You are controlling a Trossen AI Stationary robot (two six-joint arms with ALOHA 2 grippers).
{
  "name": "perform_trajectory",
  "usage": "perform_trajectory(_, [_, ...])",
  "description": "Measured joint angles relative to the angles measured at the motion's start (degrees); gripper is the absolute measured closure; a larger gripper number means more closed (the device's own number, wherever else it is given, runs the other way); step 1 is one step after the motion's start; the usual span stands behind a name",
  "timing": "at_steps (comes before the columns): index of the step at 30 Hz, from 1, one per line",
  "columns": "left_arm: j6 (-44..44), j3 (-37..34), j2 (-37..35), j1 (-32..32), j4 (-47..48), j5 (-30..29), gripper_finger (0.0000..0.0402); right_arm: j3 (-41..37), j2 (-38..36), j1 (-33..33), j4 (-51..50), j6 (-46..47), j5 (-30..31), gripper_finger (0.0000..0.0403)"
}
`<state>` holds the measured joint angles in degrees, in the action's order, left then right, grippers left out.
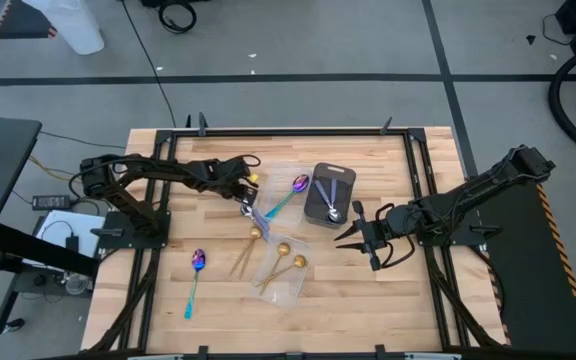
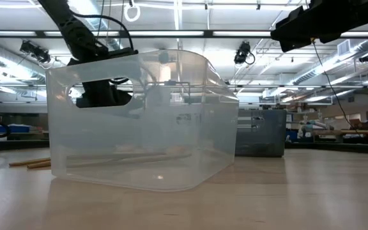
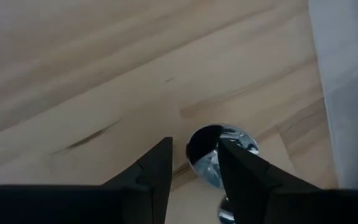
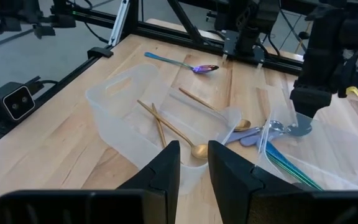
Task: Sort silverware by color (type)
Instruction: Put the purple spoon into the black bin
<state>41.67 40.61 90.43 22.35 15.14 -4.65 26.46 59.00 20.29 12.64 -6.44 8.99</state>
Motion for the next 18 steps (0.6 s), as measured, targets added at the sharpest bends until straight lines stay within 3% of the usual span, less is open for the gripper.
perform_trajectory(5, [1.35,-1.91,-0.24,0.37,-2.63,1.48,0.0287,0.00,-0.02,0.00,0.02,0.14,0.04,0.0309])
perform_trajectory(18, [1.64,-2.05,-0.15,0.17,-7.50,1.80,0.0388,0.00,-0.01,0.00,0.09,0.04,0.01,0.0309])
